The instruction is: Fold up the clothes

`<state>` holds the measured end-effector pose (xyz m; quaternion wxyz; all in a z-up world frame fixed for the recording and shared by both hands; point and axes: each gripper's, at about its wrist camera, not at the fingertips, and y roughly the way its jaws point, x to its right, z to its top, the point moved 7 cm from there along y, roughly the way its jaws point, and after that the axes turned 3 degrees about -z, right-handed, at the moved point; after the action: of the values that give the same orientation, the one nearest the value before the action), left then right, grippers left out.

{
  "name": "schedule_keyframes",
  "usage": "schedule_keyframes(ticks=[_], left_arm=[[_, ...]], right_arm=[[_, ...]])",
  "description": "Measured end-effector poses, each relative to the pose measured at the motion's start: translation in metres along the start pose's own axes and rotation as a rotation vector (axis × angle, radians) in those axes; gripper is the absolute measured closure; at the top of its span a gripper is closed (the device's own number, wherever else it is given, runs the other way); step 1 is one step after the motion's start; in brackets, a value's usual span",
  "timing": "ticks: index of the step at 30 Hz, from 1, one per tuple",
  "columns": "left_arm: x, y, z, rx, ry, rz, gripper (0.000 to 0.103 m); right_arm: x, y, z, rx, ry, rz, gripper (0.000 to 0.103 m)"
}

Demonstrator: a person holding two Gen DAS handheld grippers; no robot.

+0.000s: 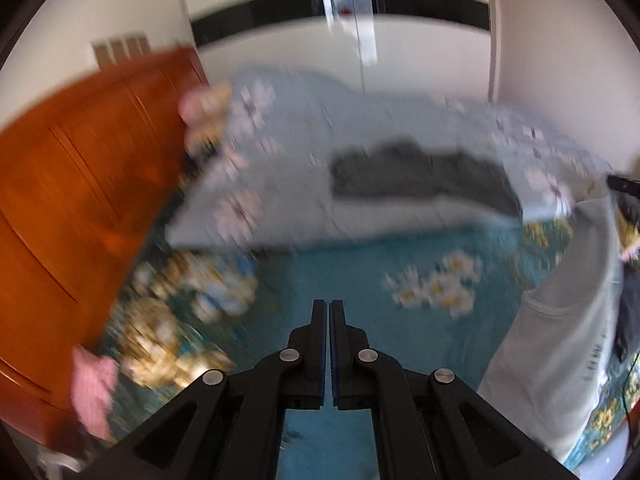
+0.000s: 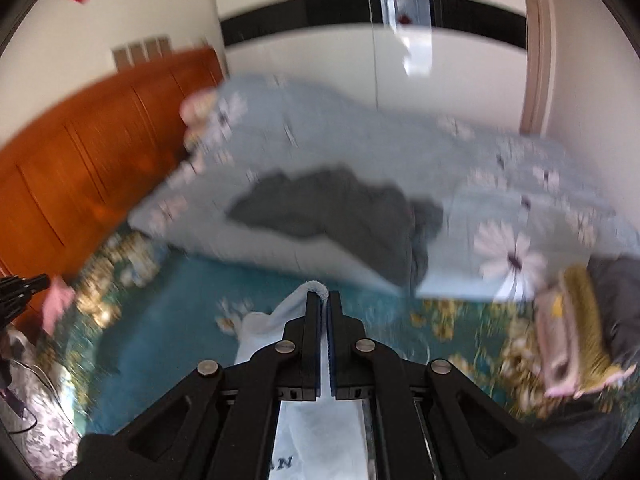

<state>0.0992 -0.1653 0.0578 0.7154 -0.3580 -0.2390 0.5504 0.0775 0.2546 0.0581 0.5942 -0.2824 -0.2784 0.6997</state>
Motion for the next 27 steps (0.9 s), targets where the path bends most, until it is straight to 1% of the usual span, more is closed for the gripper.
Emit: schedule_keyframes(ticks=[1, 2, 4, 6, 8, 9, 10, 11, 12, 13, 15, 16, 18, 19, 21, 22, 24, 25, 26, 27], left_arm=[[0.007, 0.018, -0.010, -0.038, -0.004, -0.027, 0.101], [0.017, 0.036, -0.019, -0.077, -0.010, -0.061, 0.101], [0.044, 0.072, -0.038, -0.155, -0.028, -0.151, 0.101], [0.072, 0.102, -0.052, -0.234, -0.025, -0.246, 0.101], [0.106, 0.129, -0.064, -0.318, 0.021, -0.336, 0.098], [0.123, 0.141, -0.069, -0.358, 0.045, -0.381, 0.090], [0.140, 0.153, -0.073, -0.393, 0.071, -0.429, 0.075], [0.157, 0.163, -0.079, -0.428, 0.099, -0.477, 0.056], [0.173, 0.171, -0.085, -0.462, 0.125, -0.519, 0.049], [0.186, 0.178, -0.092, -0.495, 0.151, -0.553, 0.046], [0.204, 0.191, -0.106, -0.556, 0.200, -0.586, 0.045], [0.208, 0.197, -0.112, -0.588, 0.205, -0.595, 0.045], [0.213, 0.206, -0.123, -0.656, 0.184, -0.629, 0.045], [0.214, 0.208, -0.128, -0.673, 0.174, -0.644, 0.045], [0.216, 0.210, -0.135, -0.692, 0.168, -0.666, 0.045], [0.218, 0.210, -0.138, -0.698, 0.169, -0.678, 0.047], [0.220, 0.209, -0.142, -0.706, 0.181, -0.684, 0.047], [0.221, 0.209, -0.145, -0.708, 0.191, -0.679, 0.049], [0.223, 0.209, -0.148, -0.716, 0.204, -0.675, 0.054], [0.225, 0.209, -0.151, -0.725, 0.218, -0.670, 0.057]], right_arm=[[0.005, 0.023, -0.014, -0.049, 0.005, -0.019, 0.101], [0.010, 0.037, -0.023, -0.080, 0.012, -0.031, 0.101], [0.021, 0.061, -0.042, -0.140, 0.027, -0.052, 0.101], [0.034, 0.065, -0.051, -0.159, 0.033, -0.070, 0.101], [0.050, 0.064, -0.058, -0.163, 0.039, -0.081, 0.101], [0.056, 0.062, -0.060, -0.167, 0.041, -0.084, 0.101], [0.060, 0.061, -0.063, -0.173, 0.042, -0.090, 0.101], [0.064, 0.063, -0.064, -0.177, 0.042, -0.093, 0.101], [0.068, 0.061, -0.068, -0.183, 0.044, -0.095, 0.101], [0.071, 0.059, -0.072, -0.190, 0.048, -0.095, 0.101], [0.074, 0.055, -0.077, -0.203, 0.047, -0.095, 0.101], [0.075, 0.052, -0.080, -0.209, 0.047, -0.095, 0.100], [0.076, 0.053, -0.085, -0.223, 0.043, -0.096, 0.100], [0.077, 0.054, -0.087, -0.227, 0.043, -0.094, 0.100], [0.075, 0.056, -0.088, -0.232, 0.044, -0.089, 0.100], [0.074, 0.057, -0.089, -0.235, 0.044, -0.086, 0.100], [0.072, 0.060, -0.089, -0.237, 0.039, -0.080, 0.100], [0.071, 0.061, -0.089, -0.238, 0.037, -0.077, 0.100], [0.070, 0.062, -0.089, -0.239, 0.037, -0.074, 0.100], [0.069, 0.063, -0.090, -0.242, 0.041, -0.071, 0.100]])
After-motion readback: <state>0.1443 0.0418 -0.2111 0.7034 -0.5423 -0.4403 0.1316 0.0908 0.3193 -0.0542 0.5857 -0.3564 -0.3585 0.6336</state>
